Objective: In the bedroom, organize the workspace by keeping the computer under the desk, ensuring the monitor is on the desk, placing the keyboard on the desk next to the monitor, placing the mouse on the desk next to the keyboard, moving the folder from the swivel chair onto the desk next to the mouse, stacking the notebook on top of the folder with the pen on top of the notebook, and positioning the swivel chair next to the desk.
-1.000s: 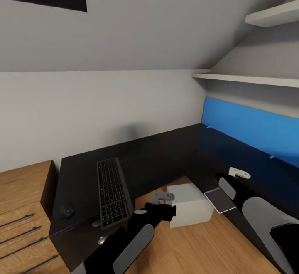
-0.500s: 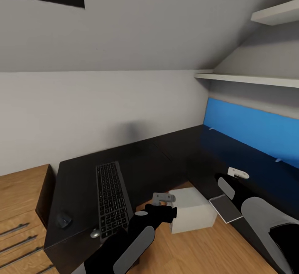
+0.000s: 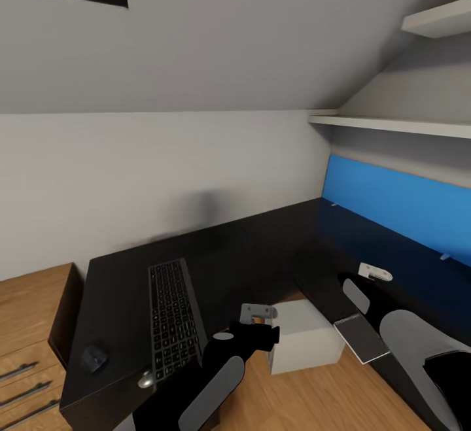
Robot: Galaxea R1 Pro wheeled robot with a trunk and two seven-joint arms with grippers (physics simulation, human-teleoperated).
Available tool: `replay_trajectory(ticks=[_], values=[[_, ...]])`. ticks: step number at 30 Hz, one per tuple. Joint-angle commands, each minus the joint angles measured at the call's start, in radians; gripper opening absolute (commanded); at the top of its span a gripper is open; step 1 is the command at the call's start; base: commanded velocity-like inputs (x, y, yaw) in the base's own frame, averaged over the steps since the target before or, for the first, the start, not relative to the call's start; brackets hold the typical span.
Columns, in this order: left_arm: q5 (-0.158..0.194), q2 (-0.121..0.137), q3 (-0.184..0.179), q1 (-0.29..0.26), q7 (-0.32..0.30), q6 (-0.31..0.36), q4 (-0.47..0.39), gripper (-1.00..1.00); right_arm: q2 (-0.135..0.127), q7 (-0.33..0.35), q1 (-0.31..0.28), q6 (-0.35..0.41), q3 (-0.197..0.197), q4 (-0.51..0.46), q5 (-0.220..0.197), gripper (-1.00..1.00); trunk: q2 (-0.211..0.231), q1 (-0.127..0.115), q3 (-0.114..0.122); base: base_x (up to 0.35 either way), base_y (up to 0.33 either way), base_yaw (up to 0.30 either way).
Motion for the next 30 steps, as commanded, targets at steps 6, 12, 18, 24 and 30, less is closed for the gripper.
replay_trajectory(ticks=[6, 12, 18, 24, 30], values=[[0.009, 0.0, -0.001, -0.001, 0.007, 0.002, -0.019, 1.0, -0.002, -0.008, -0.001, 0.009, 0.008, -0.001, -0.004, 1.0, -0.001, 0.0, -0.001, 0.058, 0.0, 0.0], [0.01, -0.001, -0.002, -0.001, 0.01, 0.001, -0.048, 1.0, -0.005, -0.008, -0.001, 0.051, 0.001, 0.004, -0.007, 1.0, -0.022, 0.012, -0.011, 0.006, 0.0, 0.0], [0.01, -0.001, -0.002, -0.001, 0.012, 0.001, -0.051, 1.0, -0.008, -0.009, -0.001, 0.118, -0.033, 0.017, -0.006, 1.0, -0.064, 0.035, -0.029, 0.0, 0.0, 0.0], [0.01, -0.001, -0.002, -0.001, 0.012, 0.001, -0.052, 1.0, -0.01, -0.01, -0.001, 0.13, -0.048, 0.02, -0.004, 1.0, -0.106, 0.058, -0.048, 0.0, 0.0, 0.0], [0.01, -0.001, -0.002, -0.001, 0.012, 0.002, -0.052, 1.0, -0.015, -0.01, -0.001, 0.13, -0.048, 0.02, -0.004, 1.0, -0.148, 0.081, -0.067, 0.0, 0.0, 0.0]])
